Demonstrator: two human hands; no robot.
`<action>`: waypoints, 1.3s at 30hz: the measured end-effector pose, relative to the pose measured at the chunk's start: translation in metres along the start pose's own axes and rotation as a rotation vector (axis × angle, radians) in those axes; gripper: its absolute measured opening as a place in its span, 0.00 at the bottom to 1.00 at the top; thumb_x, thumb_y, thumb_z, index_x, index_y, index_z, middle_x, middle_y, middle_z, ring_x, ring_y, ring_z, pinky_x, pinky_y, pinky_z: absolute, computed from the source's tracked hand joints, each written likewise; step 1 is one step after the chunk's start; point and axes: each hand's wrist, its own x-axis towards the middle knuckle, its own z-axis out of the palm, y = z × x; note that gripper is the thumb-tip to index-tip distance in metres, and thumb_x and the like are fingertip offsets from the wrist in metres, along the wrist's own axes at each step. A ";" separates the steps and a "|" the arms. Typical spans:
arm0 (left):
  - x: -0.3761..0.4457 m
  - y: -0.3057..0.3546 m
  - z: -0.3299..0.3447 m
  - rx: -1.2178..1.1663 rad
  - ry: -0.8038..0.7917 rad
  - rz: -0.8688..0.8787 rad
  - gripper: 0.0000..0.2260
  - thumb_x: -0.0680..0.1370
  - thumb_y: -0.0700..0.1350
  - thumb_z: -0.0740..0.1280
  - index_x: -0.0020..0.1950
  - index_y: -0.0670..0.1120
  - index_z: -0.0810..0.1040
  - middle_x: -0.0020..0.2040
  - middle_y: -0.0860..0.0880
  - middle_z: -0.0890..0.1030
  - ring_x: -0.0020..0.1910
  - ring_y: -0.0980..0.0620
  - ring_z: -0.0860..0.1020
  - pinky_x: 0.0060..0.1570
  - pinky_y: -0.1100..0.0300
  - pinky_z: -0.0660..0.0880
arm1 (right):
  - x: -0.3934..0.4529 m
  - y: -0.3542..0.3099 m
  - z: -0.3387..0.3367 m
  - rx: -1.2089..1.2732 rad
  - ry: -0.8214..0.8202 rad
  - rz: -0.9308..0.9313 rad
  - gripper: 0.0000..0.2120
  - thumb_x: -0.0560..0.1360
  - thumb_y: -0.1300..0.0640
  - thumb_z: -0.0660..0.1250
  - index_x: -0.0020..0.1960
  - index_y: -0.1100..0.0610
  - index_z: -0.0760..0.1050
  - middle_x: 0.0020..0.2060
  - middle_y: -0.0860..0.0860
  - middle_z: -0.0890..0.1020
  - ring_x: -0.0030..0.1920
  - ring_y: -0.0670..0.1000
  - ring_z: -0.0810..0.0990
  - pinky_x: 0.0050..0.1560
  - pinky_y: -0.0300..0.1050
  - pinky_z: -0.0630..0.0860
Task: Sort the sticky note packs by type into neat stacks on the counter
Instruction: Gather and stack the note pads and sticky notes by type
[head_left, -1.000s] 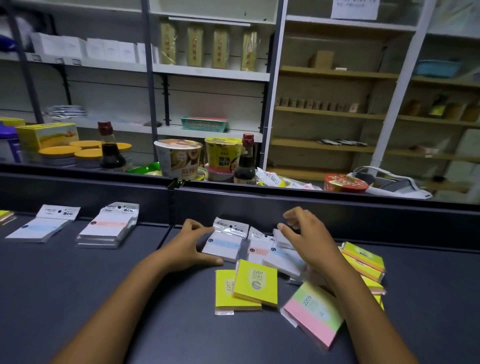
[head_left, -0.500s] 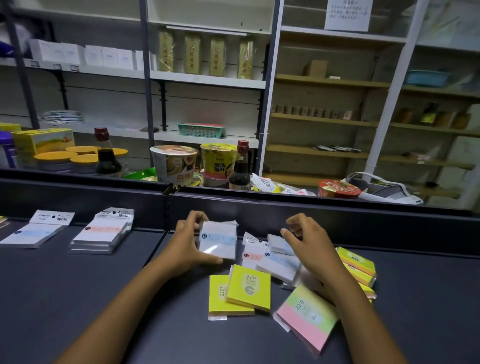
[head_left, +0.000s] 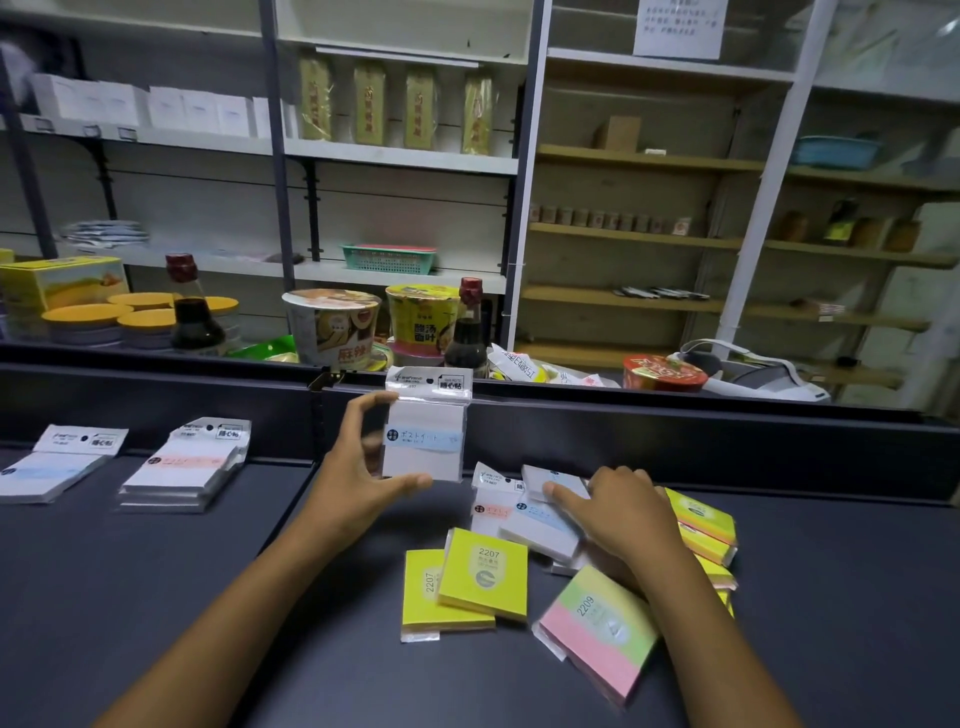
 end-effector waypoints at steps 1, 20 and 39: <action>-0.001 0.001 0.000 0.022 0.002 0.007 0.39 0.66 0.39 0.81 0.68 0.60 0.65 0.57 0.64 0.81 0.57 0.59 0.81 0.54 0.55 0.81 | 0.000 -0.002 0.001 -0.015 -0.019 0.012 0.39 0.73 0.24 0.50 0.60 0.55 0.79 0.60 0.54 0.79 0.63 0.56 0.73 0.60 0.51 0.70; -0.007 -0.004 -0.003 0.114 0.064 0.010 0.39 0.66 0.38 0.80 0.68 0.61 0.64 0.59 0.63 0.78 0.57 0.64 0.78 0.47 0.65 0.80 | 0.000 -0.014 -0.001 0.519 -0.004 -0.039 0.13 0.71 0.46 0.74 0.50 0.49 0.74 0.55 0.51 0.81 0.54 0.52 0.78 0.54 0.51 0.77; -0.010 -0.010 -0.006 0.123 0.059 -0.032 0.40 0.66 0.39 0.81 0.68 0.63 0.63 0.60 0.61 0.78 0.59 0.60 0.78 0.48 0.58 0.82 | -0.004 -0.030 -0.002 0.366 0.012 0.025 0.36 0.66 0.38 0.73 0.66 0.54 0.68 0.64 0.51 0.70 0.65 0.57 0.67 0.63 0.51 0.69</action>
